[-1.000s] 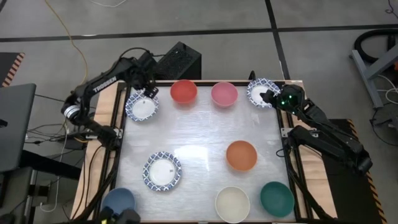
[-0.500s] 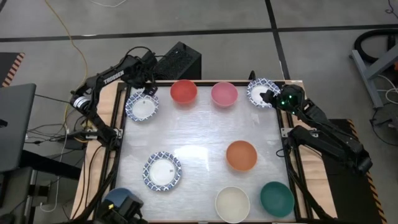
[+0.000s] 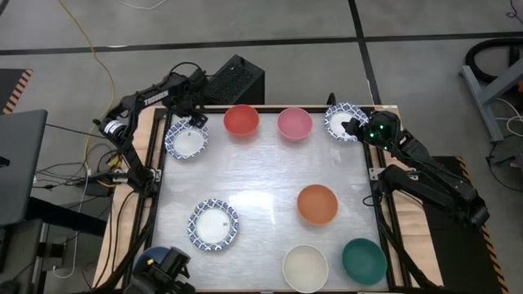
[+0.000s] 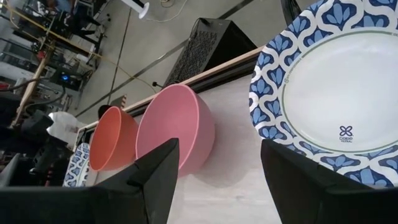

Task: Nest bowls inside each other
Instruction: Stack the blue patterned bowl on top of the blue patterned bowl

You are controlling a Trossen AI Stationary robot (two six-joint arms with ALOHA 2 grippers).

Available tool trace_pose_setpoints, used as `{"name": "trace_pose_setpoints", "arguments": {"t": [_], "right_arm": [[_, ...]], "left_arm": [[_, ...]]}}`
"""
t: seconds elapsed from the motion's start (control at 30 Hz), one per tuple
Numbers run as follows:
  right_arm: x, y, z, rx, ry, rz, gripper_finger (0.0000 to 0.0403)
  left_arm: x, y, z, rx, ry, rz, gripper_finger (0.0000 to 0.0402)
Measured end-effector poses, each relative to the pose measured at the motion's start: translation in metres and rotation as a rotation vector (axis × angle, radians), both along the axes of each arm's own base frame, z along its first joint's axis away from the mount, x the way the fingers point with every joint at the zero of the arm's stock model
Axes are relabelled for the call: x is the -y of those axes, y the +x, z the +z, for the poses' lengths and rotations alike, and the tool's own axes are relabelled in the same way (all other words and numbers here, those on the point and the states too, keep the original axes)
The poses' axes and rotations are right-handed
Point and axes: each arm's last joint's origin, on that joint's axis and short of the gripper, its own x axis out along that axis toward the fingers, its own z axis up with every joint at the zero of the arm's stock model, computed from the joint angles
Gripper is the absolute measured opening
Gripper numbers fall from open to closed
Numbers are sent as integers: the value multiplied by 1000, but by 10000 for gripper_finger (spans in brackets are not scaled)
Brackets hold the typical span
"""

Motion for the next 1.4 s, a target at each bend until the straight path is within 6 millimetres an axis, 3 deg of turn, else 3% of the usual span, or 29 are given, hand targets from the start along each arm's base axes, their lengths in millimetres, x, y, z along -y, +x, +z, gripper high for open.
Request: {"name": "trace_pose_setpoints", "arguments": {"t": [1.4], "right_arm": [[0,0,0,0,0,-1,249]], "left_arm": [[-17,-30,0,53,-47,-95,259]]}}
